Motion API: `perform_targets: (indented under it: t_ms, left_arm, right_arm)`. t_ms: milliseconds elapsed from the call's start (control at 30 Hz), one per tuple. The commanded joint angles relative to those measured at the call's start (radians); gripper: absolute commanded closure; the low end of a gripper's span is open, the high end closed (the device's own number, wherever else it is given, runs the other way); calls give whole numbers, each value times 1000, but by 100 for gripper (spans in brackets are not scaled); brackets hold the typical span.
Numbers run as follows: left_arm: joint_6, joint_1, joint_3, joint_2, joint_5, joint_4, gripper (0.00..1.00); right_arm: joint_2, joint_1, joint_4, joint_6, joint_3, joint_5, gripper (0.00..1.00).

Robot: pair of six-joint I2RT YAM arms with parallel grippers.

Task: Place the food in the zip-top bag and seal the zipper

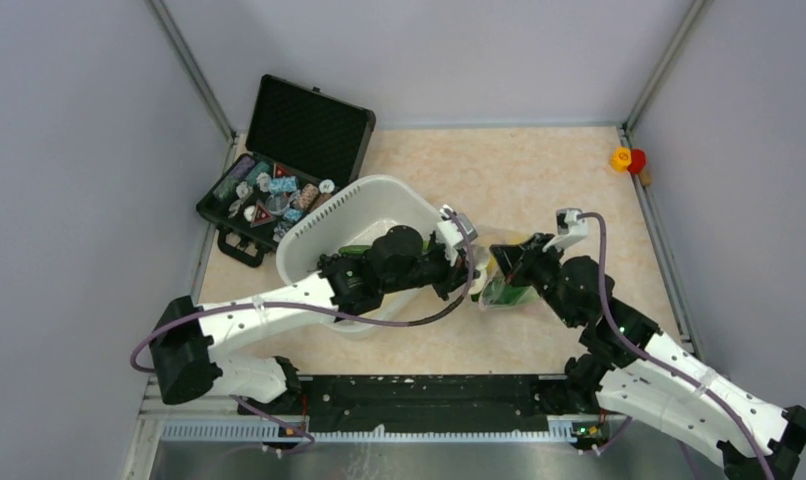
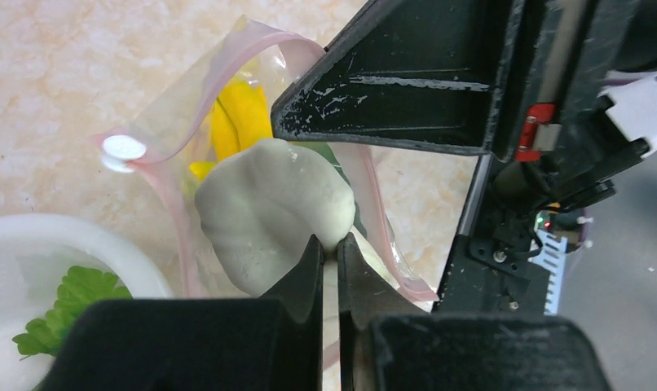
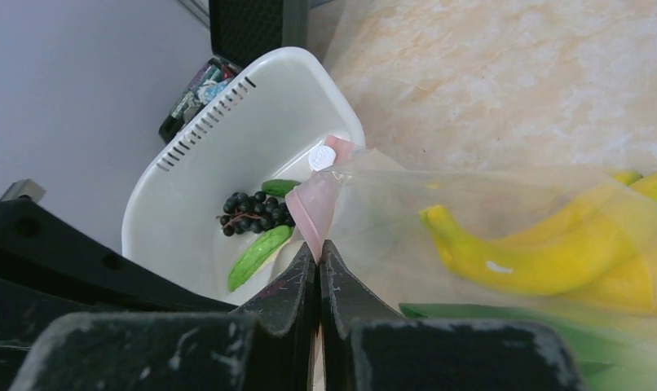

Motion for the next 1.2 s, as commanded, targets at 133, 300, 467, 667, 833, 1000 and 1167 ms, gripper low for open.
perform_targets:
  t_ms: [133,300,467,667,833,1000,1167]
  left_arm:
    - [130,-9,117,119,-54,-21,100]
    - [129,-10,156,161,-133,-66,88]
    - [110,-9,176,159,-126,-68,57]
    - [86,-10,154,72,-122,-49,36]
    - [70,-9,102,-45,-171,-33,21]
    - [71,-7,28,-158,-325,-25,10]
    - [40,26,-30,-207,-514,-67,2]
  right_arm:
    - [-18,11,41,-24,65,-51,100]
    - [-34,12,49,-26,63,-78,100]
    - [-49,11,50,-23,63,-54,100]
    - [-91,11,13,22,35,47,100]
    - [-152,11,-72,131,11,208,100]
    - [-176,11,-199,117,74,385,99]
    - [-114,11,-299,94,166,423,99]
